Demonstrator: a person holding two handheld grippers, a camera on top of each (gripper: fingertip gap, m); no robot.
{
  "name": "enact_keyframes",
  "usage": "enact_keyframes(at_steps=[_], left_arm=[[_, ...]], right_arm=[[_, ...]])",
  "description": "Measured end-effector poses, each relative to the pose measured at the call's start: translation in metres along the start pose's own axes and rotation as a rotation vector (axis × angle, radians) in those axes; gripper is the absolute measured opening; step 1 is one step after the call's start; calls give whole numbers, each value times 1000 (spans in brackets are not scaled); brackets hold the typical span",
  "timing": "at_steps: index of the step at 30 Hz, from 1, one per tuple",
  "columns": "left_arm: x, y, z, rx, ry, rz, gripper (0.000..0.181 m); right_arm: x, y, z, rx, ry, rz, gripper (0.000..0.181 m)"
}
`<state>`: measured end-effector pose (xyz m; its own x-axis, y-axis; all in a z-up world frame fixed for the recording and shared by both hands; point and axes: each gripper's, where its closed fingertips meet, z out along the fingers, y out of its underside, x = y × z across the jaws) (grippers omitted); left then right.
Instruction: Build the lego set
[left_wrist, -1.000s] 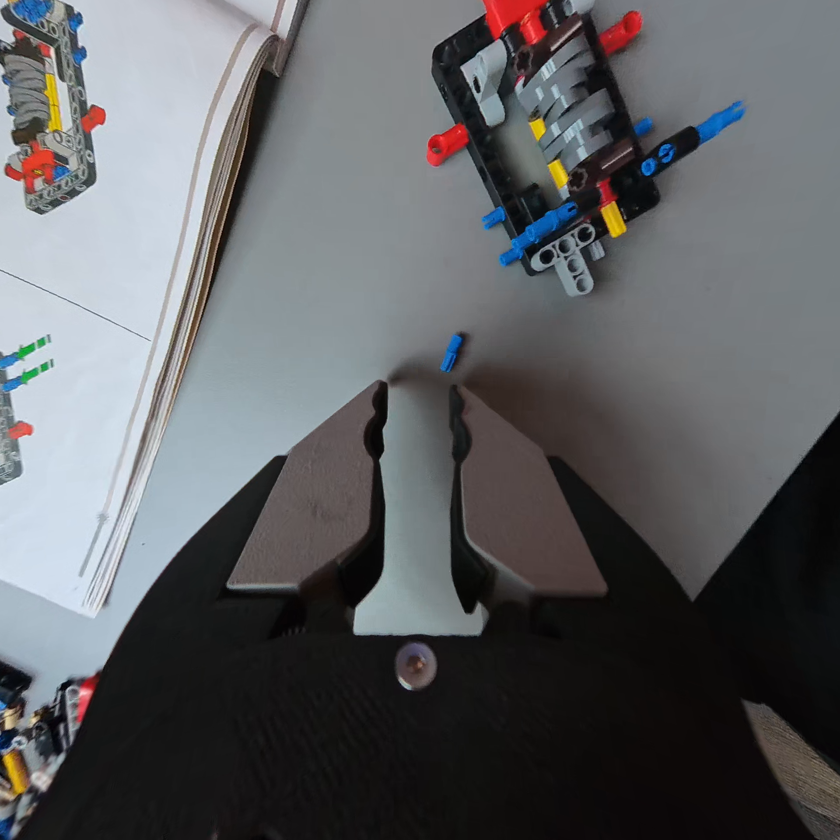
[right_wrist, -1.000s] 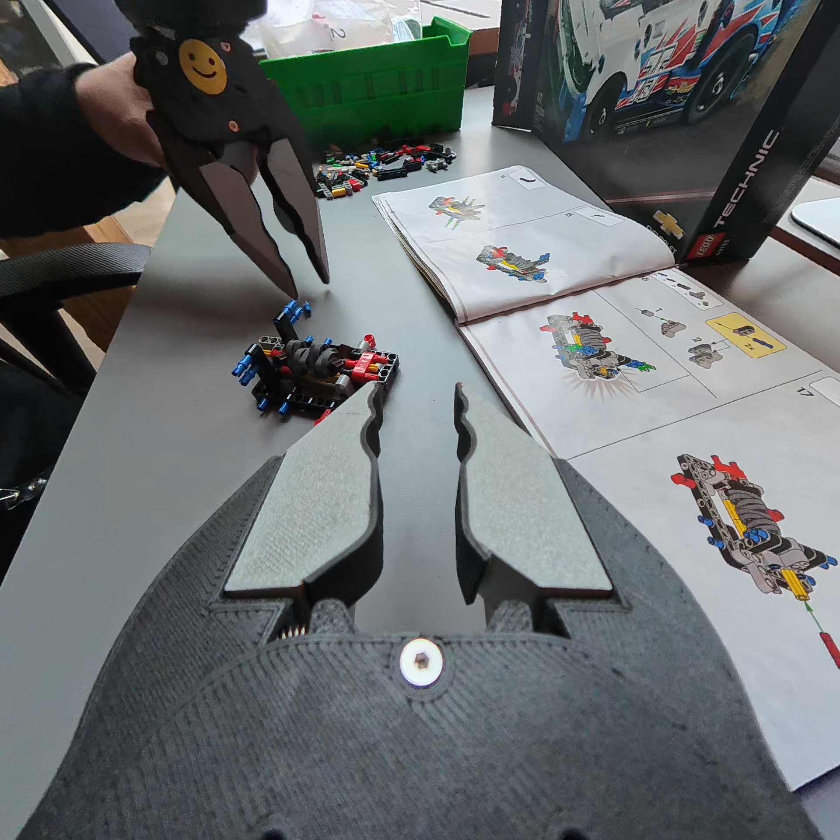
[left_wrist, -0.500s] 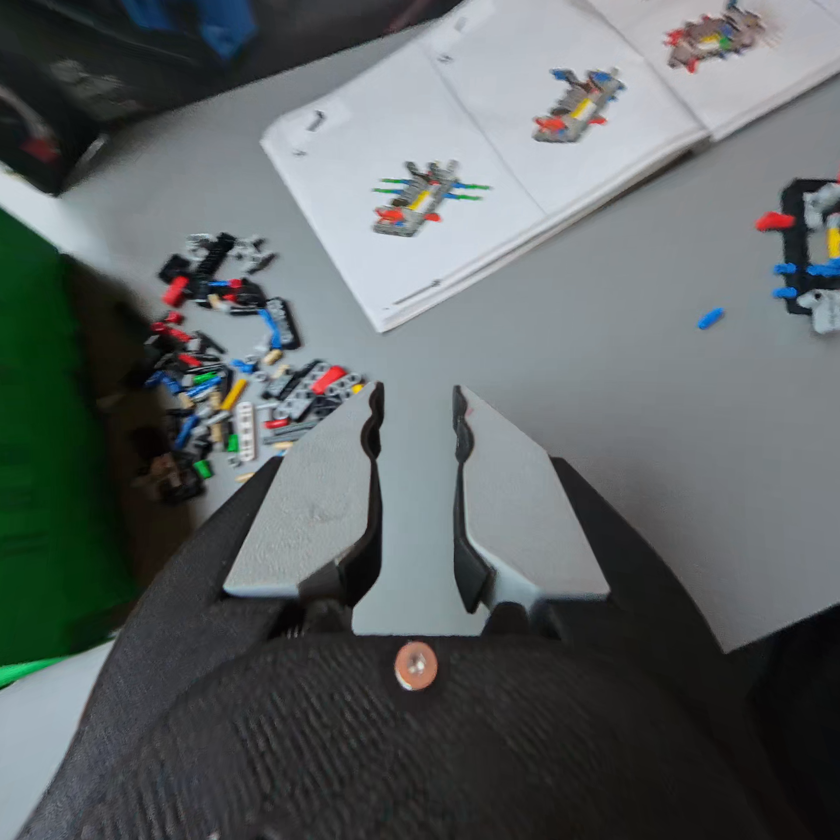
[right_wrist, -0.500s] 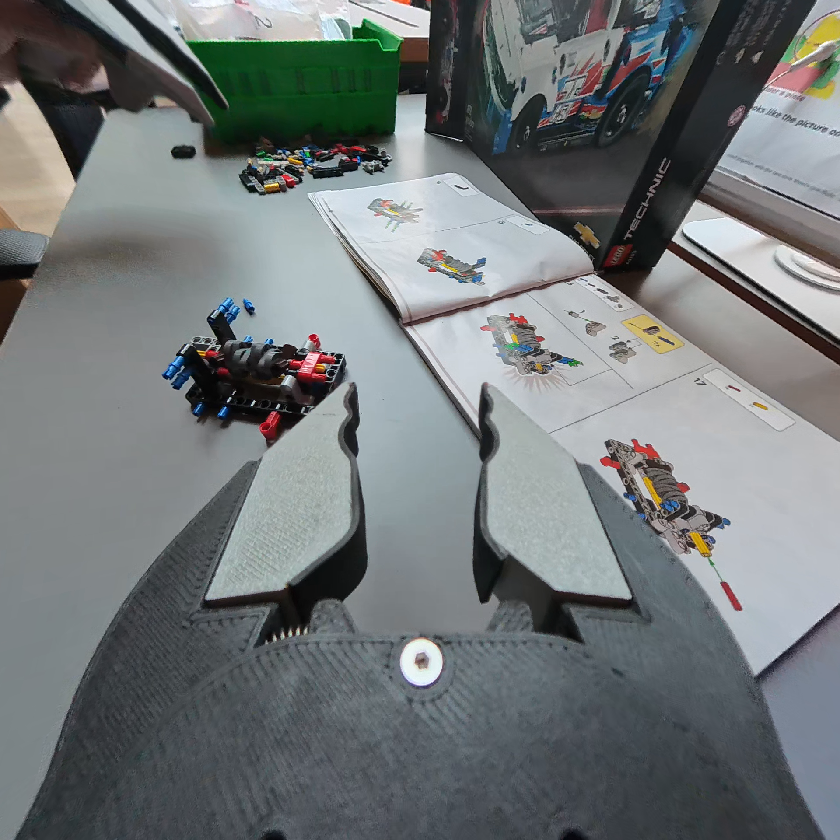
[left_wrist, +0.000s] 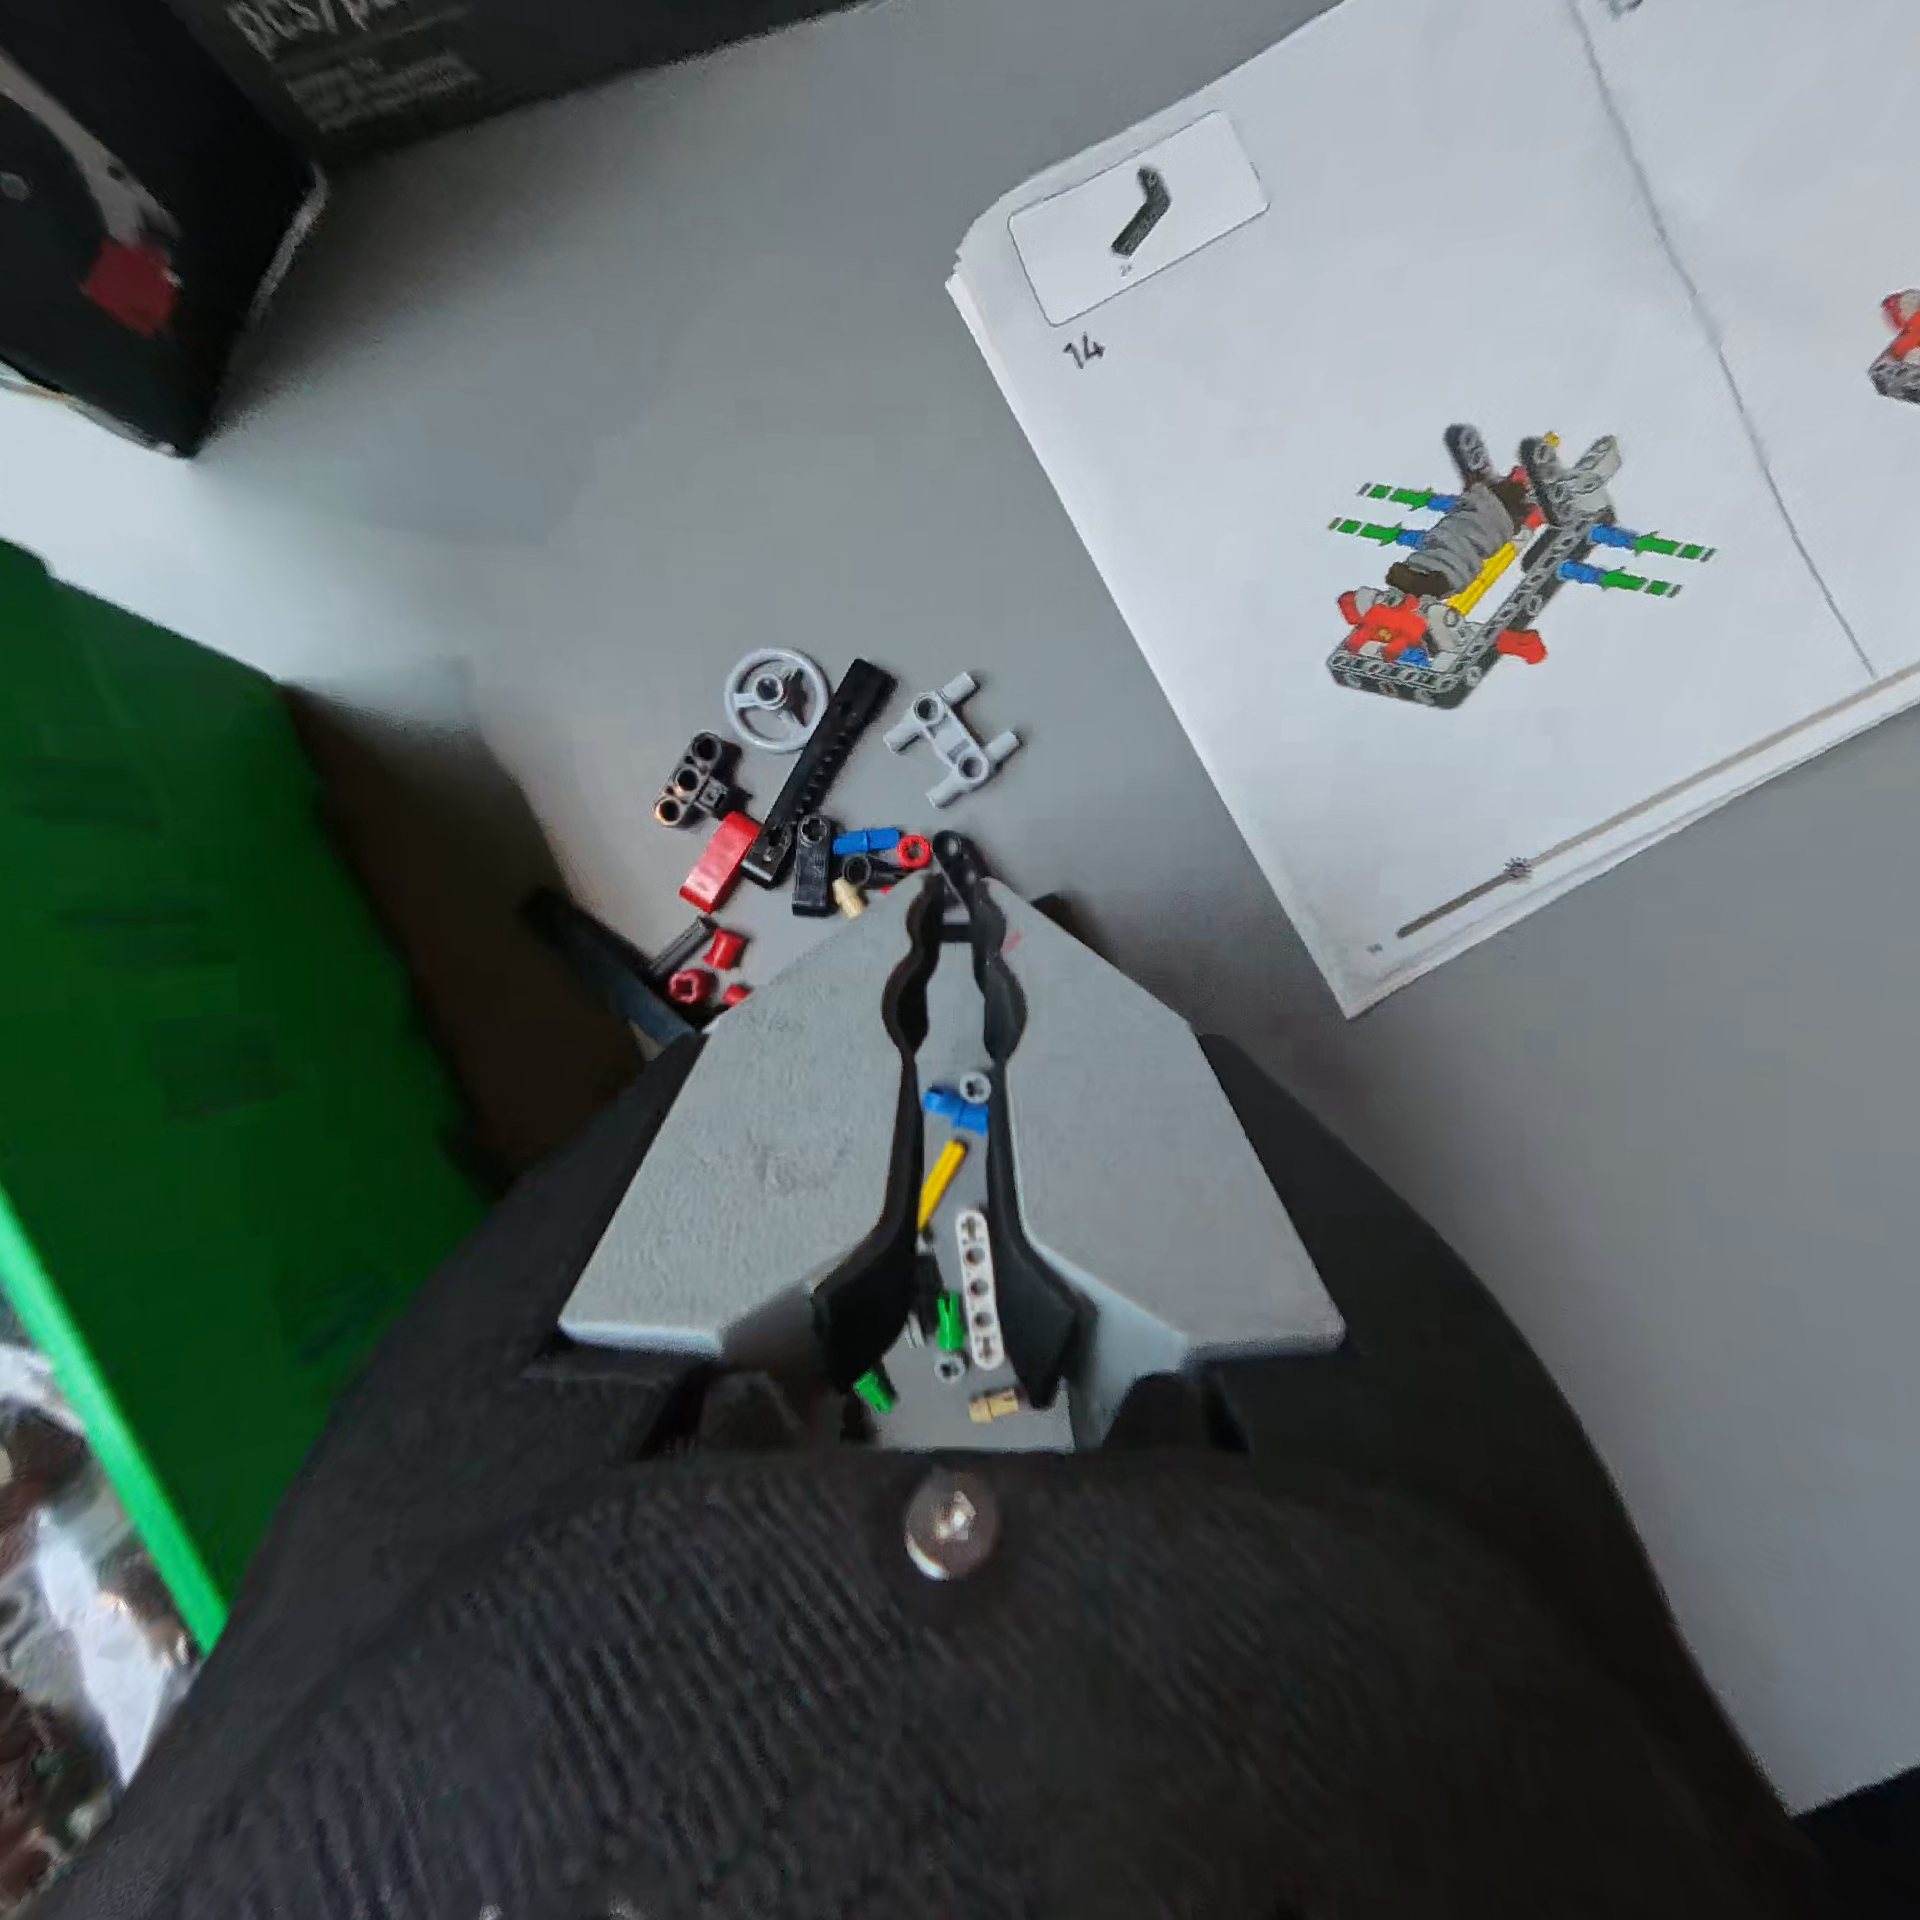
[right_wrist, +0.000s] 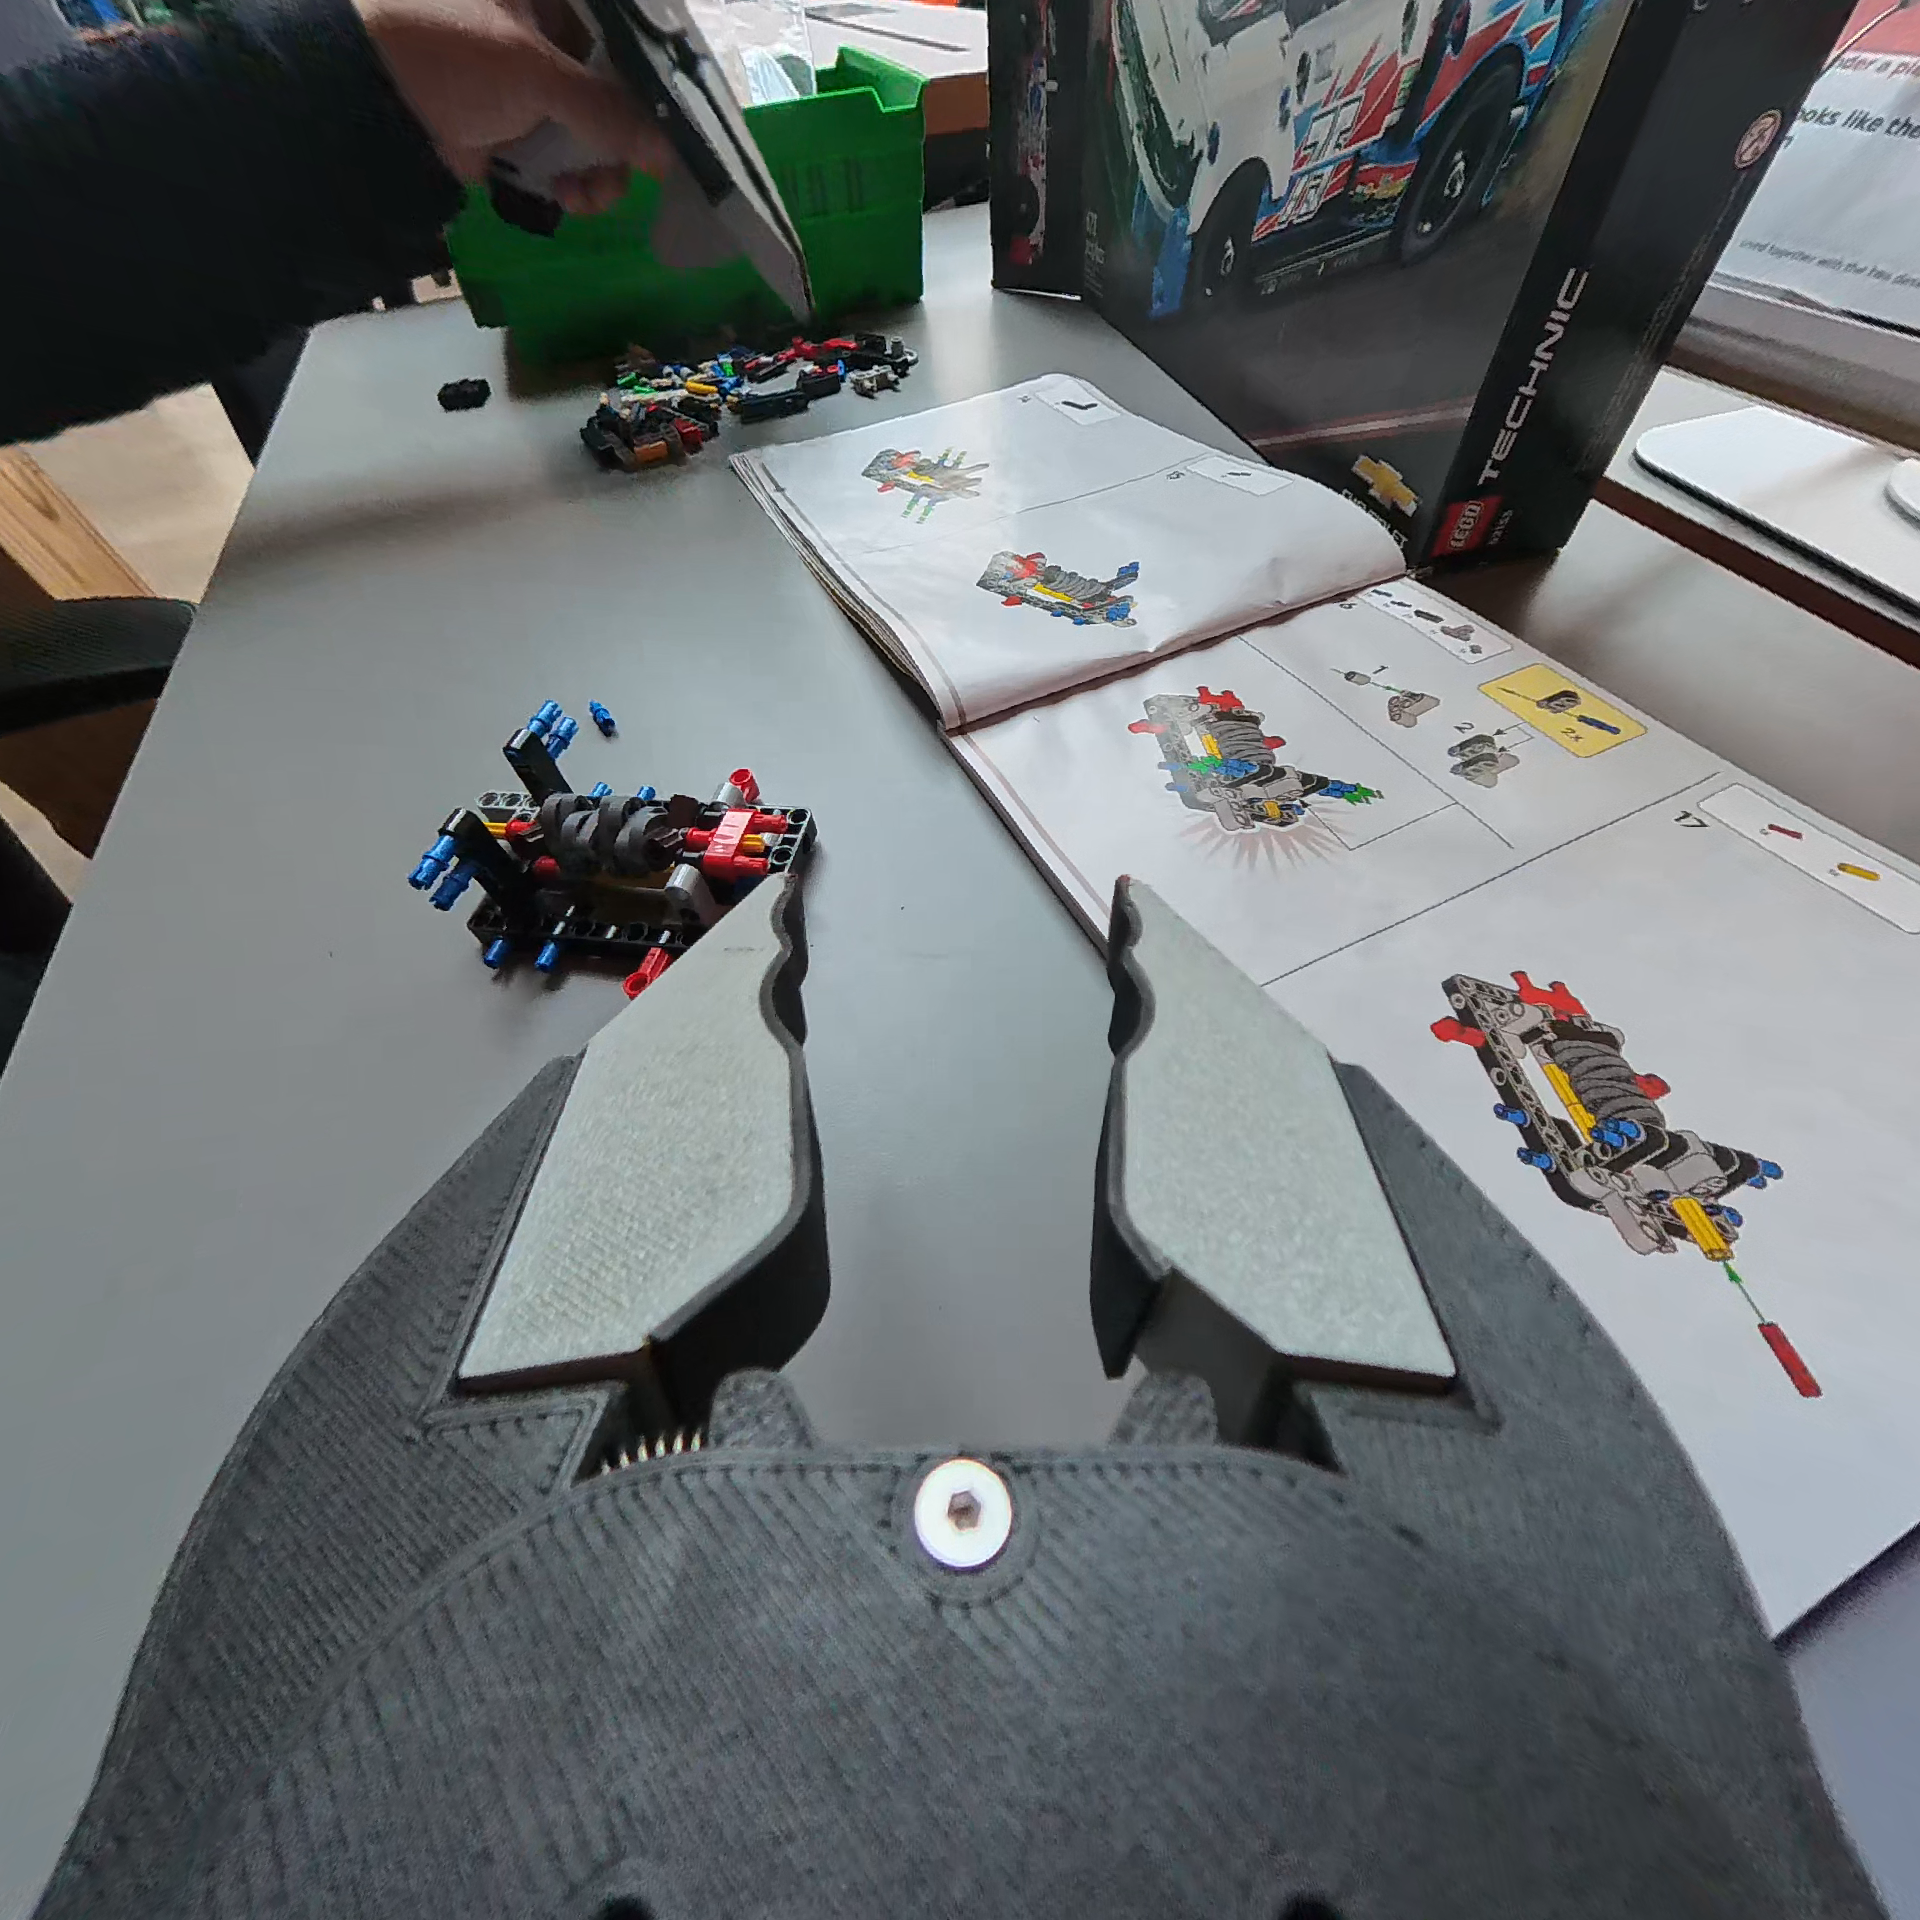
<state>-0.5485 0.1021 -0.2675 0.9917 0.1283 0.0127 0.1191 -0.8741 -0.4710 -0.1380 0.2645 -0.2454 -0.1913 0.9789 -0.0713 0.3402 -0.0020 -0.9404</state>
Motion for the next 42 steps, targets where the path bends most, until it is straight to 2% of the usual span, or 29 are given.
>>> enact_keyframes(at_steps=[4,9,24,42], left_arm=[[-6,-3,27,-112,42,16,0],[-9,2,39,-177,29,19,0],[-18,15,32,-238,5,-8,9],[-27,15,21,-224,7,-77,9]], right_arm=[[0,-1,-1,6,-18,21,54],[-2,-1,-1,6,-40,29,54],[-9,2,1,-20,-64,3,50],[-12,1,1,-19,-82,6,46]])
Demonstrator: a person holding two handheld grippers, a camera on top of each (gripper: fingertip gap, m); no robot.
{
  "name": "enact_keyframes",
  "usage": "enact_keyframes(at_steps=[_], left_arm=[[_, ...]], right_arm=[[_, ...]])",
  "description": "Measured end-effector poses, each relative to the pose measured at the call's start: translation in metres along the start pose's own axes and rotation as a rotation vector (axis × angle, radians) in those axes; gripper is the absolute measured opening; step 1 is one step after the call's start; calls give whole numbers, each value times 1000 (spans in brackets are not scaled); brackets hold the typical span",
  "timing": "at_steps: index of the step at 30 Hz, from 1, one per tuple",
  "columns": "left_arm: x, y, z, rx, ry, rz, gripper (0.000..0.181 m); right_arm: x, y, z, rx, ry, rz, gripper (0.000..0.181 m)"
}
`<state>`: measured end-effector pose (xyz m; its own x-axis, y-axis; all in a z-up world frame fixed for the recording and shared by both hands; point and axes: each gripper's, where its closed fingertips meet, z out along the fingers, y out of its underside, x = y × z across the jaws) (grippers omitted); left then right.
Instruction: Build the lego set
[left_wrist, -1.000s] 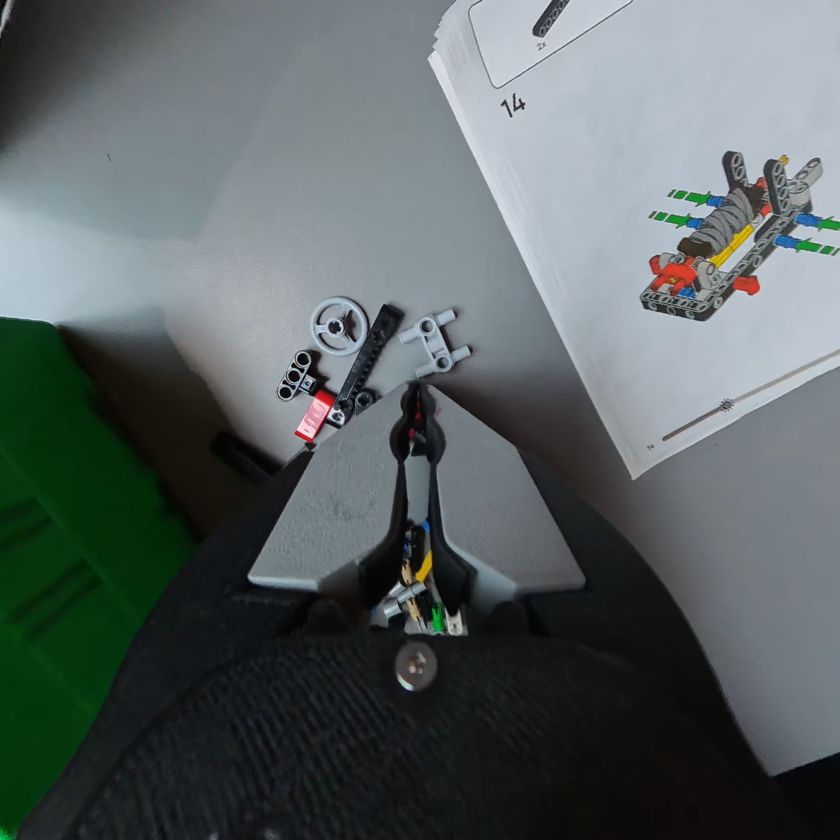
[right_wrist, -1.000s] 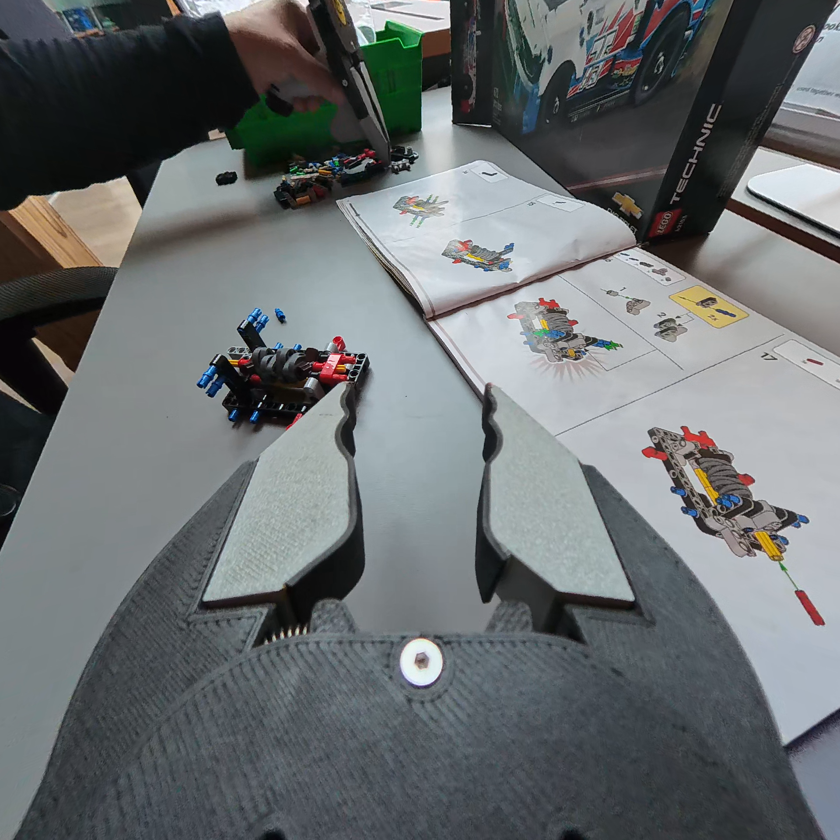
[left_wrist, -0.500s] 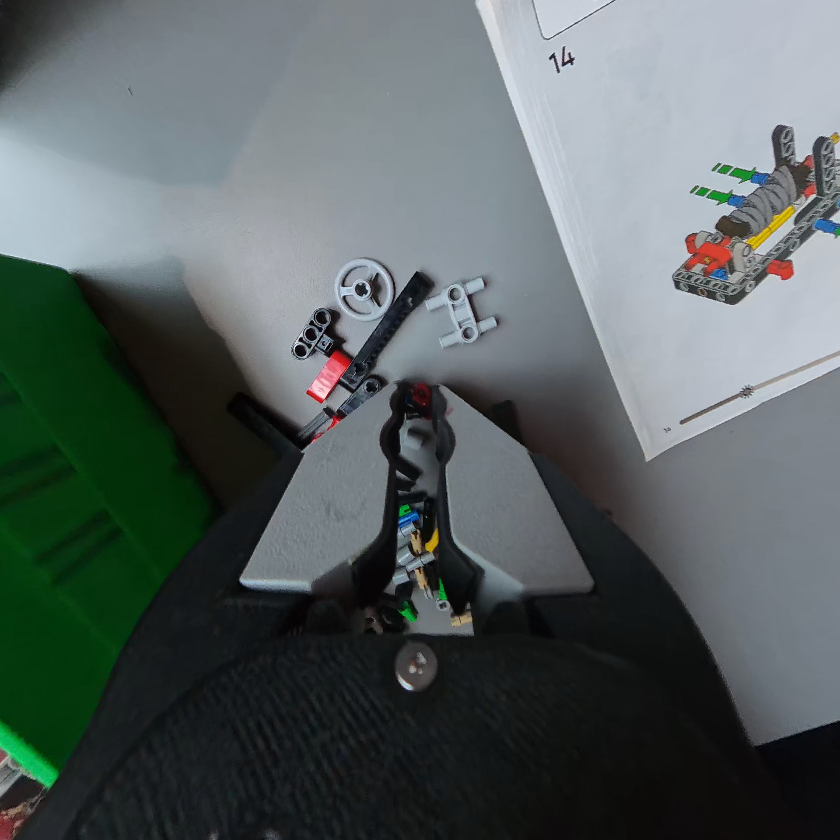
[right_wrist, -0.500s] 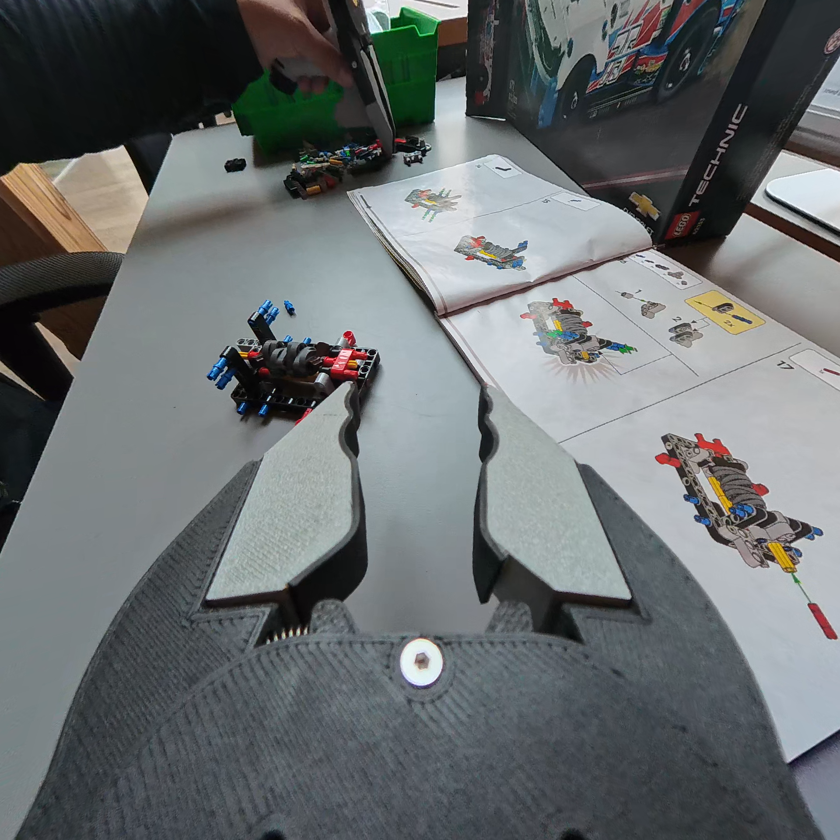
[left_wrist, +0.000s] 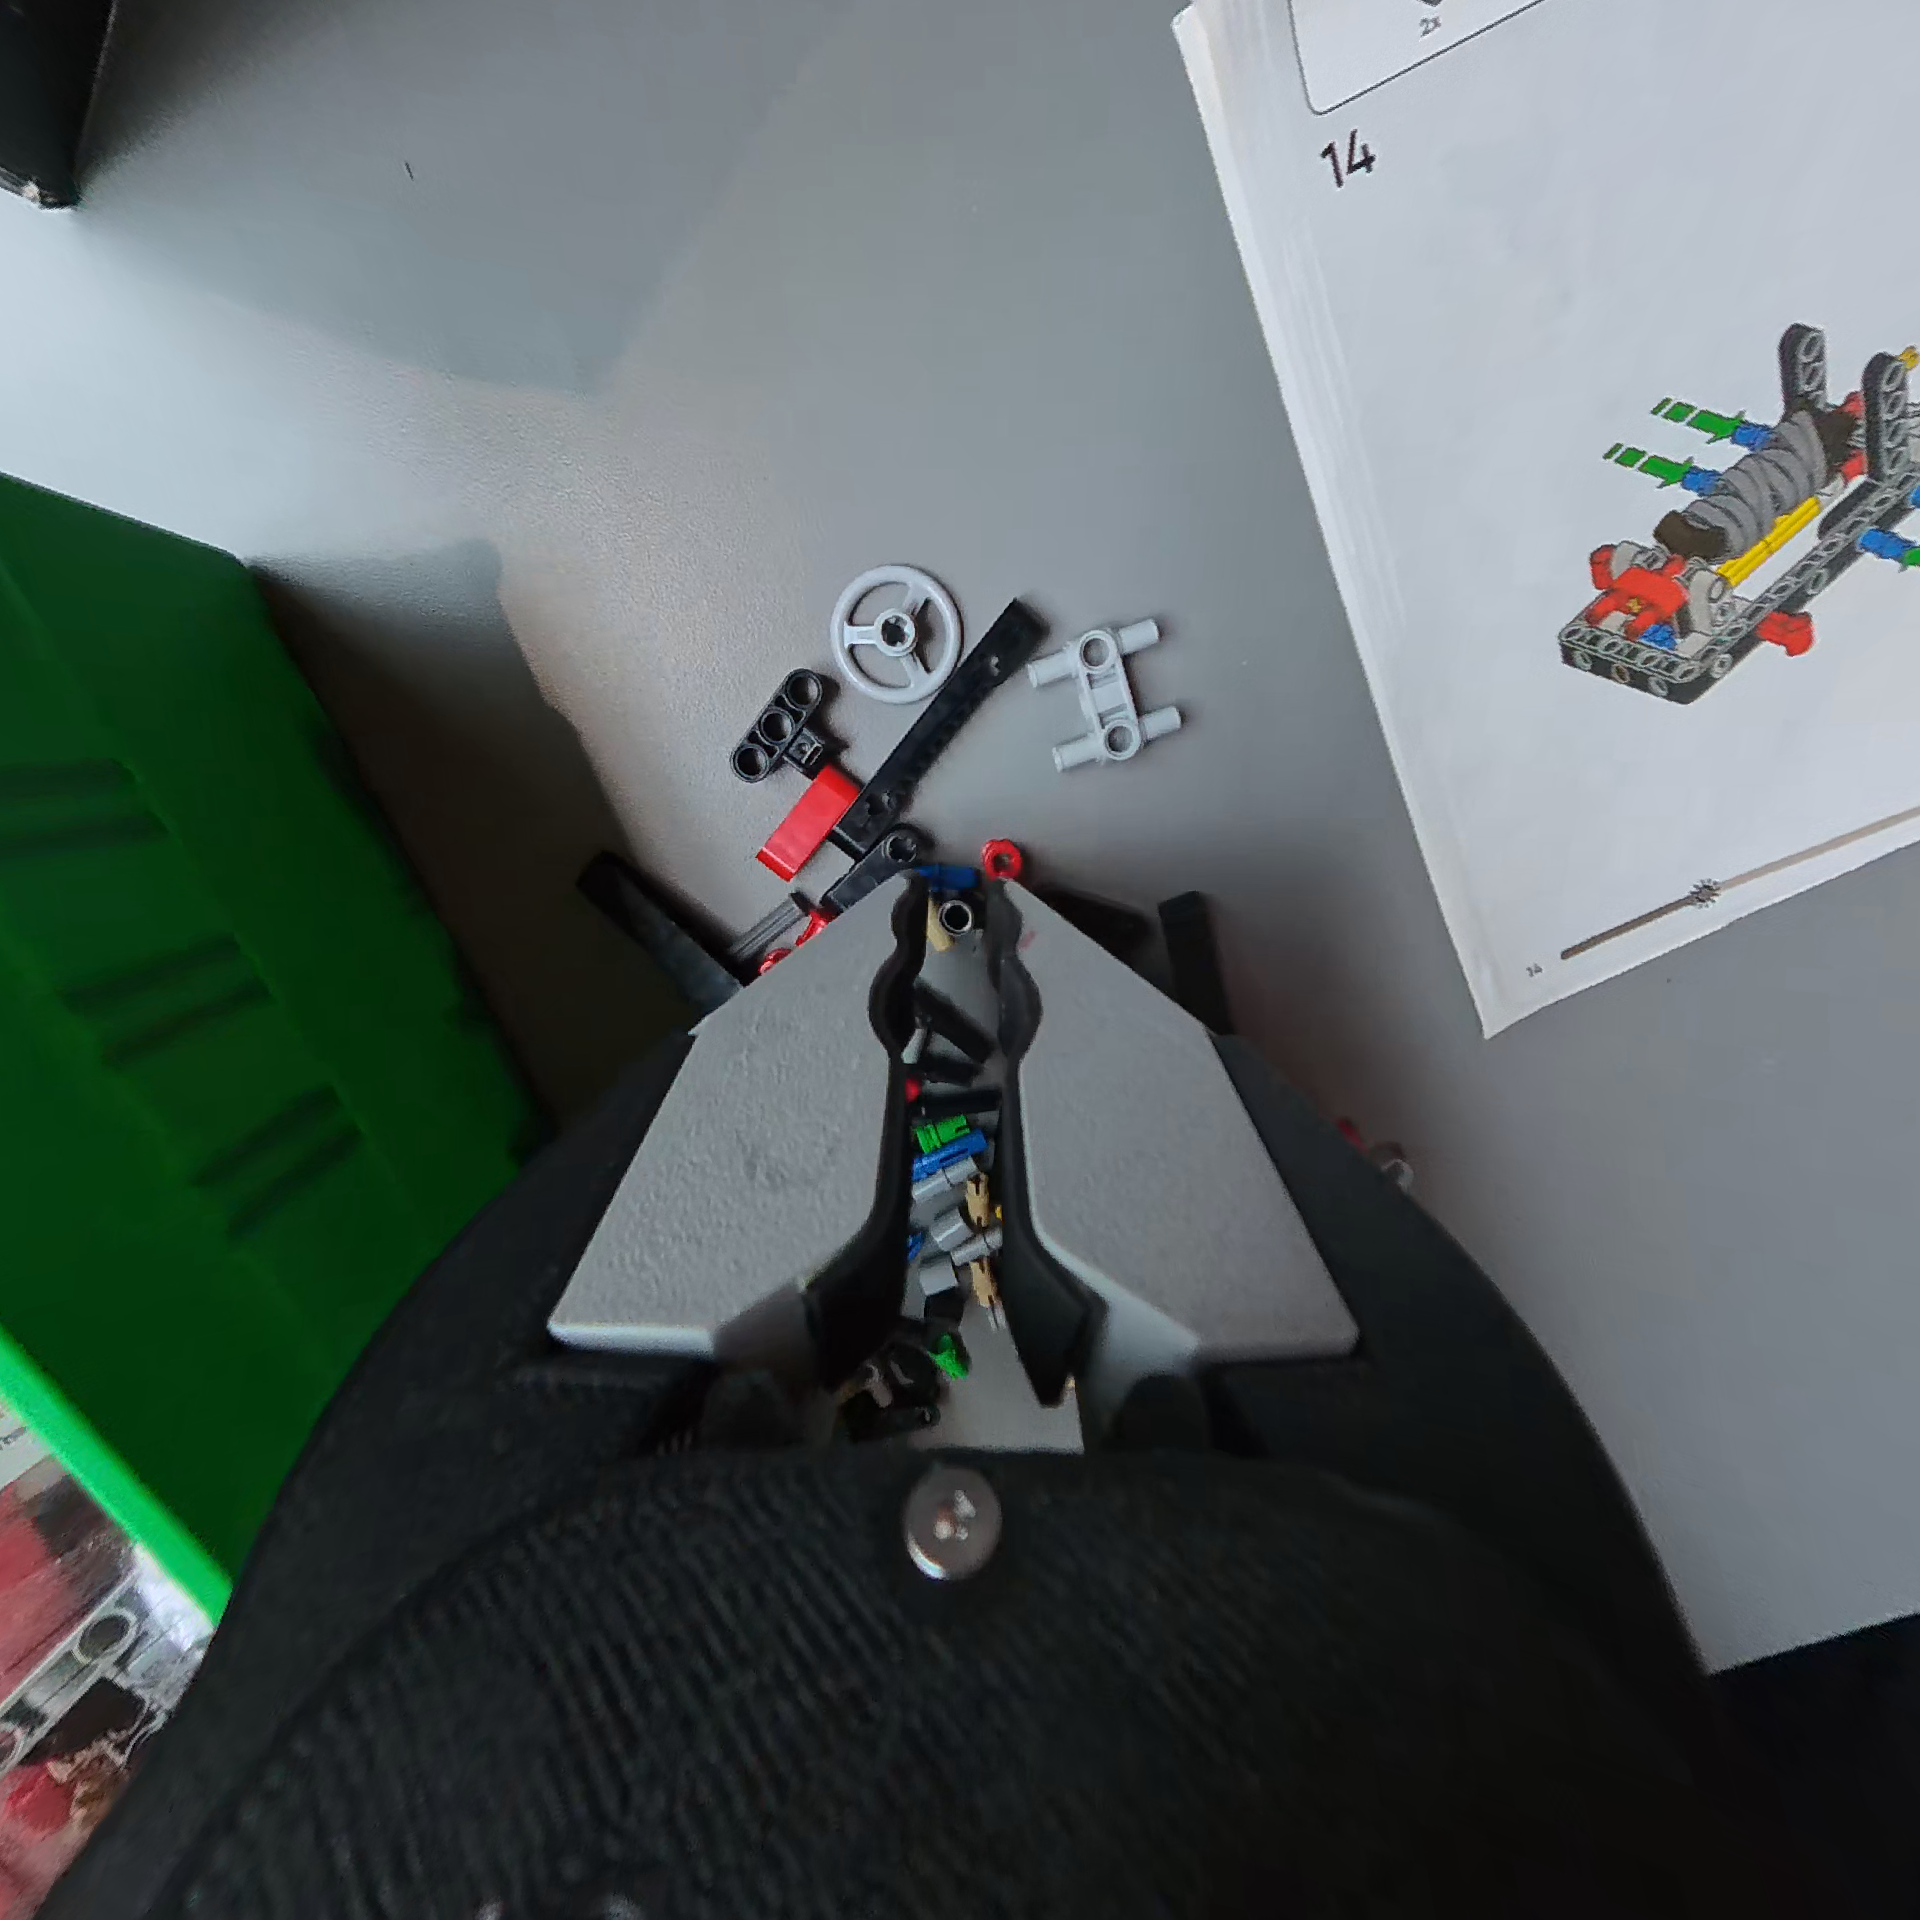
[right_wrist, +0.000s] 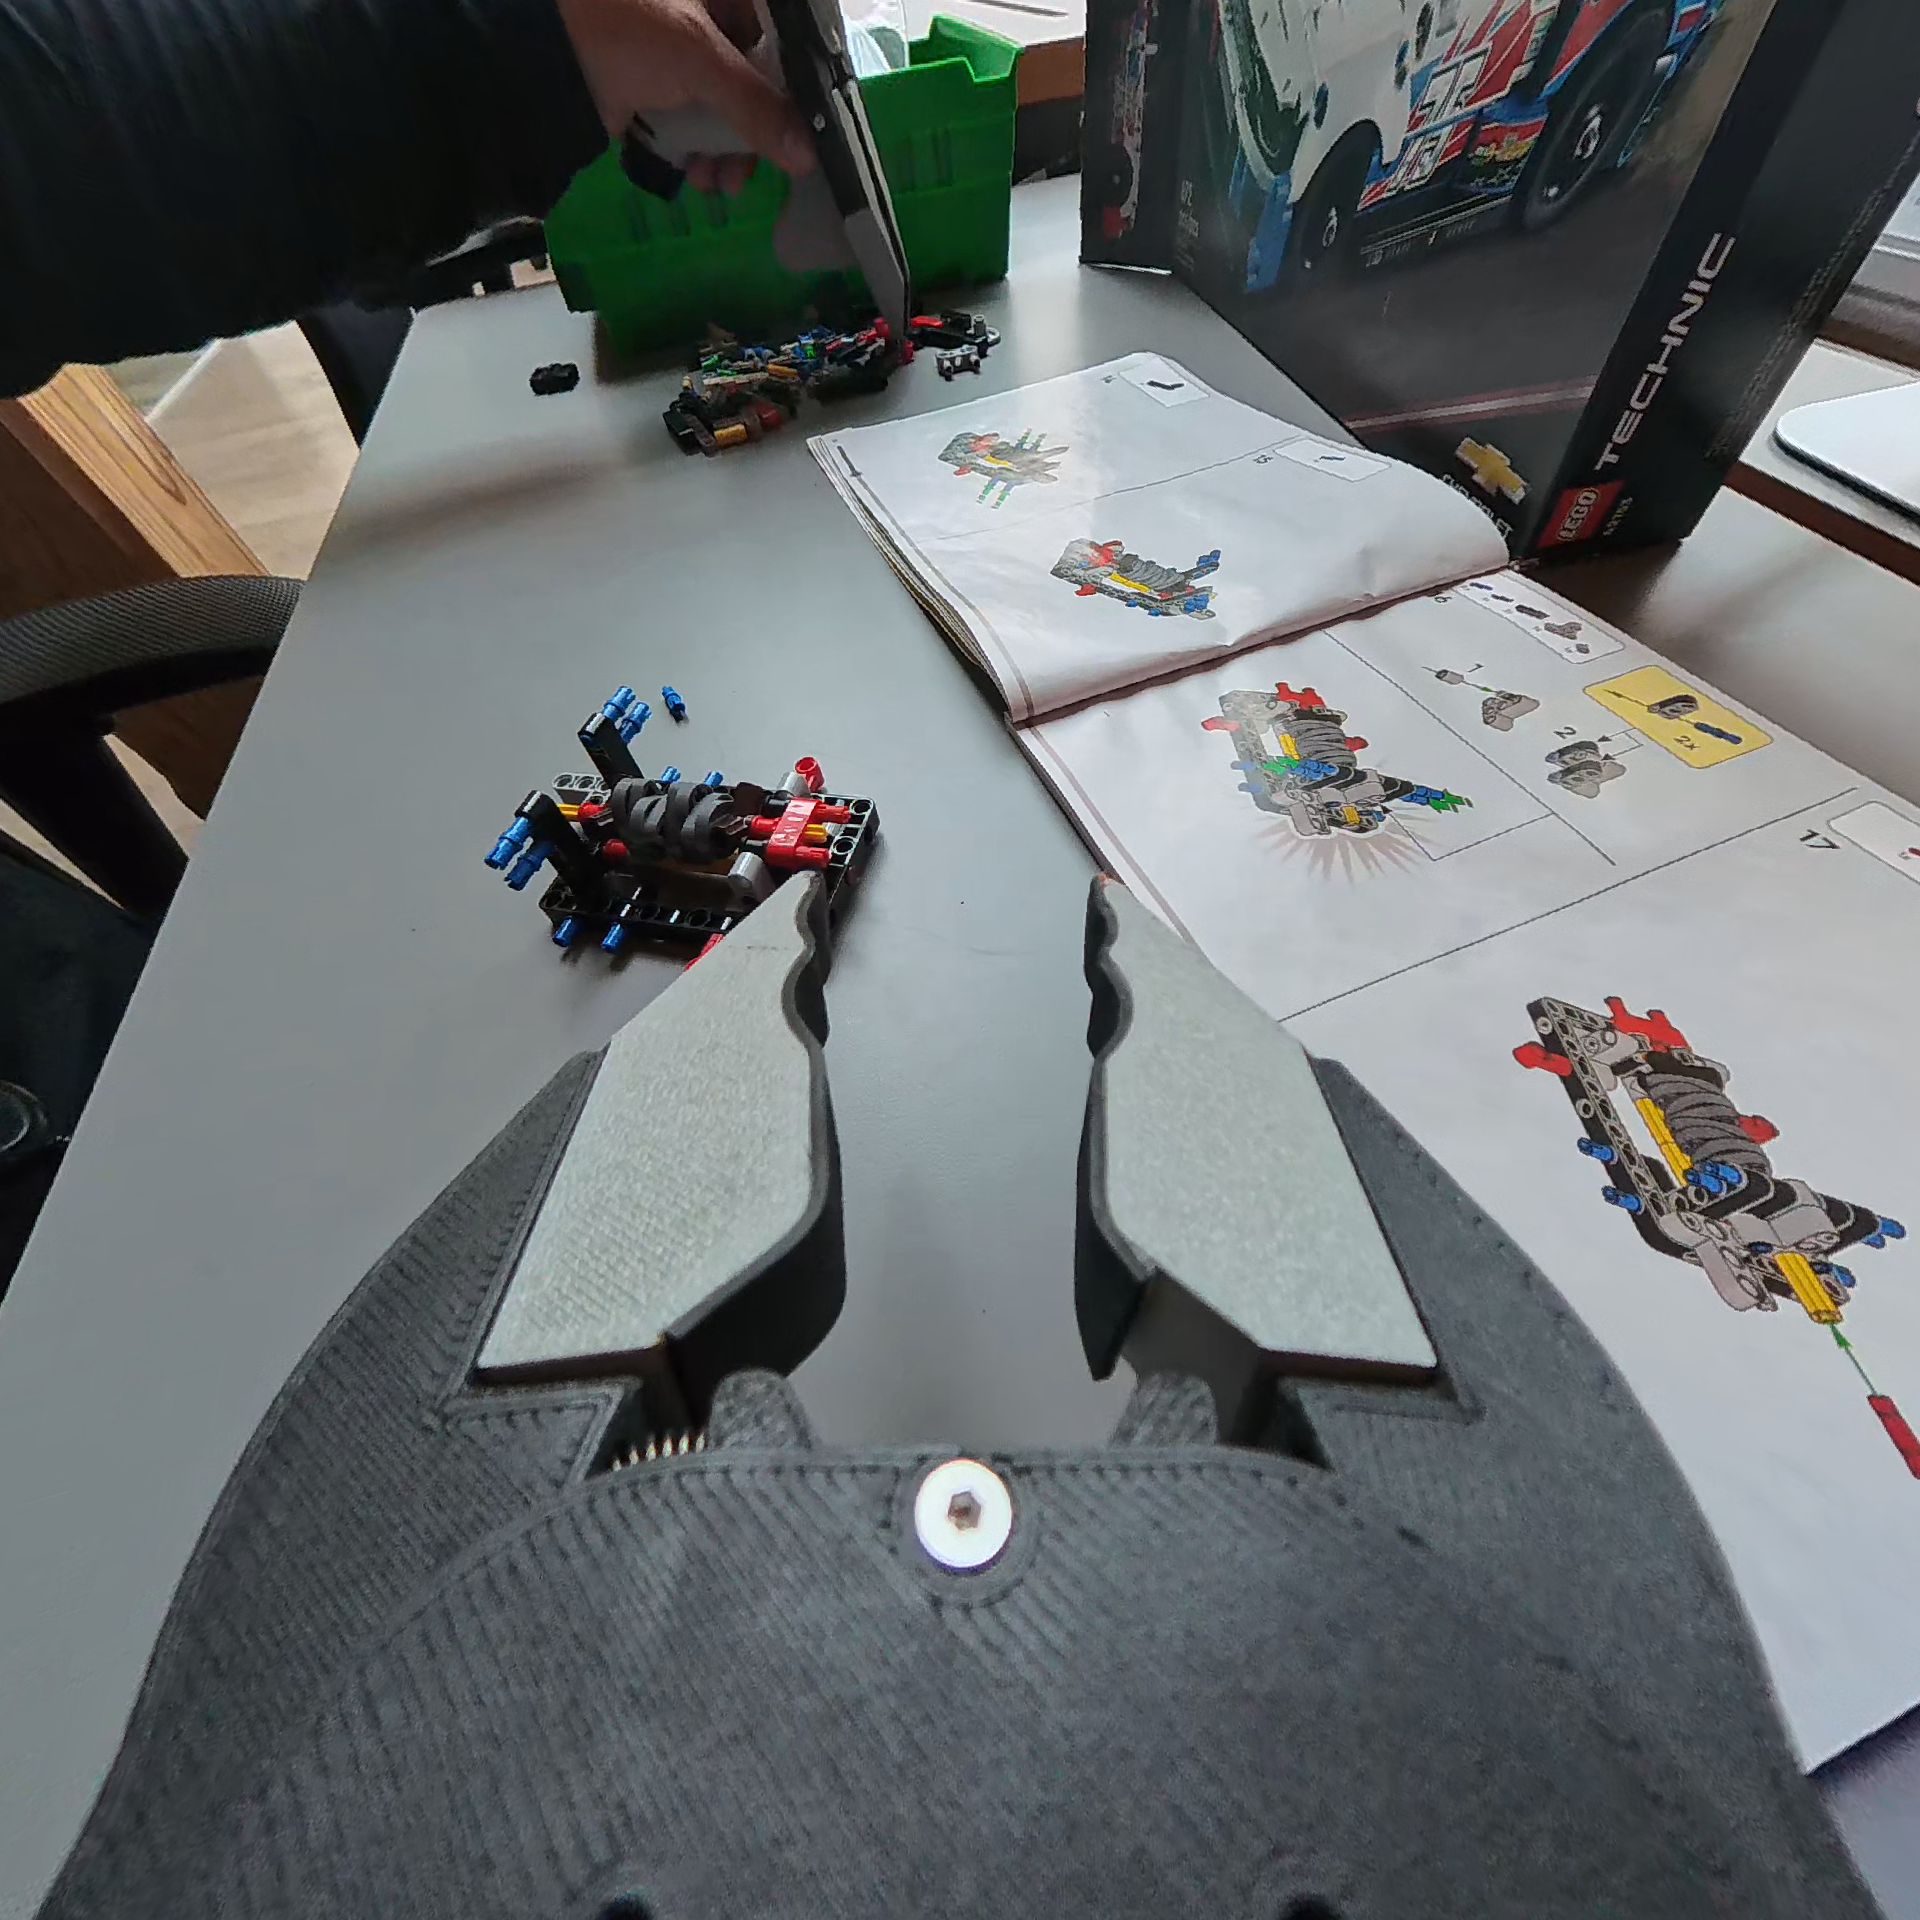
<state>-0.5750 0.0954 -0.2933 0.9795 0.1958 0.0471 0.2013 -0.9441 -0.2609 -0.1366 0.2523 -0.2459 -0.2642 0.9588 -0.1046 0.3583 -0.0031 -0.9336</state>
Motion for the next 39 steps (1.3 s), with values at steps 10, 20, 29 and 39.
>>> enact_keyframes(at_steps=[10,20,29,39], left_arm=[[-4,1,7,-27,-16,-14,11],[-4,-3,7,-11,-4,-16,13],[10,-18,14,29,68,-76,14],[12,-25,19,16,2,-16,3]], right_arm=[[-2,0,1,-4,-5,-6,45],[-4,2,3,-15,-22,-4,43],[-6,2,3,-16,-25,-7,42],[-9,2,4,-19,-33,-18,41]])
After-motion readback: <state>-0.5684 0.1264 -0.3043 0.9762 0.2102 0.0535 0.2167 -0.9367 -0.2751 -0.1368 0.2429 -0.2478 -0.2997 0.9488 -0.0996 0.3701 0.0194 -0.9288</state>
